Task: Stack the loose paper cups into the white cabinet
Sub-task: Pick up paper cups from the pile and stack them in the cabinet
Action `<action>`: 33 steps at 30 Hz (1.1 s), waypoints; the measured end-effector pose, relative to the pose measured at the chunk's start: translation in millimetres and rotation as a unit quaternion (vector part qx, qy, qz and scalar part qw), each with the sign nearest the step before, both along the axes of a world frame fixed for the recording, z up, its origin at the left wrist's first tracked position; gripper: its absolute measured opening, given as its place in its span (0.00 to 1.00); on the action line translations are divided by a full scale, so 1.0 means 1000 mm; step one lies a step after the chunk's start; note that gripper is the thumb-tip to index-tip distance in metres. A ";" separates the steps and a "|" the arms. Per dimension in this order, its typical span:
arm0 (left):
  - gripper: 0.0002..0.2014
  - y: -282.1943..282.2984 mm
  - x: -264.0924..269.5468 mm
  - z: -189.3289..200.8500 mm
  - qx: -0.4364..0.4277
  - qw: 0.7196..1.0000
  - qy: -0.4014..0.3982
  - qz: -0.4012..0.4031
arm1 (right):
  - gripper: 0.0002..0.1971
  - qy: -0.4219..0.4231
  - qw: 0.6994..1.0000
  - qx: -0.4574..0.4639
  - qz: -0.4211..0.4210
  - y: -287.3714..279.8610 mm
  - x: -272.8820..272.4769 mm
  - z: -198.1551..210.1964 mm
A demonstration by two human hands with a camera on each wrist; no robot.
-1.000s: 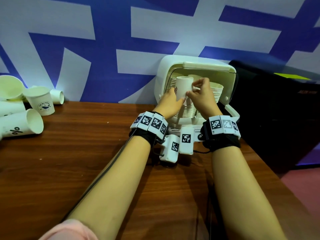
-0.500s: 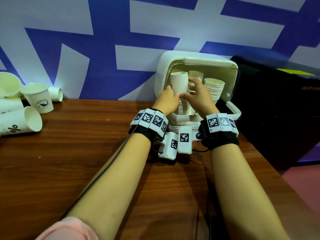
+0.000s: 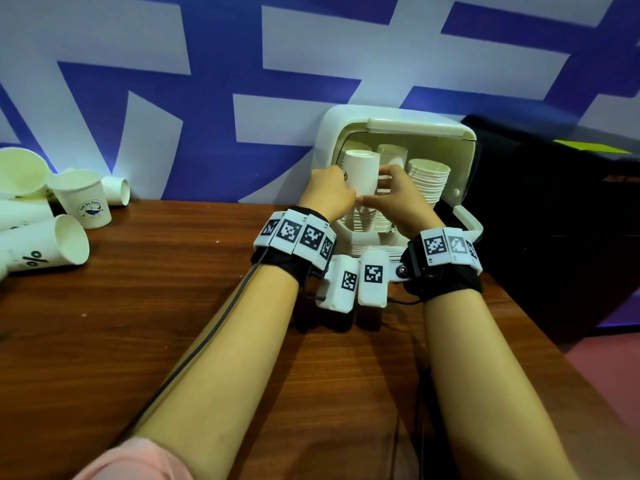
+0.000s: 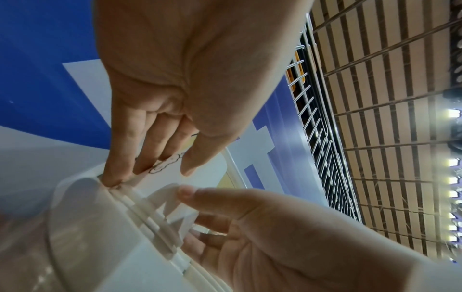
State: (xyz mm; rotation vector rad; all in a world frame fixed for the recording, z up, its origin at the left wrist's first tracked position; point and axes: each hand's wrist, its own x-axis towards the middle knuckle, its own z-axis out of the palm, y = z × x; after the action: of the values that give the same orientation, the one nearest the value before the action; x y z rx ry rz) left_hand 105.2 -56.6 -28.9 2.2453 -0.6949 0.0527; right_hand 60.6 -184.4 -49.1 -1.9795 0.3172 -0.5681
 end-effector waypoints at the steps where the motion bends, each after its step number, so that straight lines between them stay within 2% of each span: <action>1: 0.20 0.000 0.000 0.000 -0.004 1.000 -0.003 0.006 | 0.30 -0.008 1.000 0.005 0.005 0.000 0.000 -0.001; 8: 0.20 0.000 -0.001 -0.002 -0.030 0.999 0.007 0.015 | 0.27 -0.005 0.999 -0.009 0.040 0.001 0.001 -0.003; 15: 0.22 0.000 0.002 0.000 -0.022 0.999 0.029 0.007 | 0.23 -0.002 0.998 -0.037 0.056 0.000 0.000 0.003; 19: 0.27 0.000 0.002 0.000 -0.036 0.997 0.062 0.019 | 0.24 0.003 0.998 -0.041 0.050 0.001 0.000 0.004; 23: 0.28 0.002 0.005 -0.001 -0.041 0.996 0.072 0.025 | 0.22 0.013 0.998 -0.048 0.035 0.005 0.002 0.003; 27: 0.29 0.003 0.007 -0.001 -0.034 0.996 0.072 0.025 | 0.30 0.004 0.999 -0.039 -0.016 0.004 0.003 0.002; 33: 0.28 0.005 0.009 0.000 -0.023 0.997 0.067 0.016 | 0.37 0.000 0.998 -0.046 -0.035 0.003 0.005 0.001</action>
State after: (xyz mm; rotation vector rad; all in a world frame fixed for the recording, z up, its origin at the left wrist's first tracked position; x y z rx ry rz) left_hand 114.4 -51.8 -29.0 2.1932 -0.5794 -0.0635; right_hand 66.1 -181.3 -47.9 -2.0630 0.3667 -0.6365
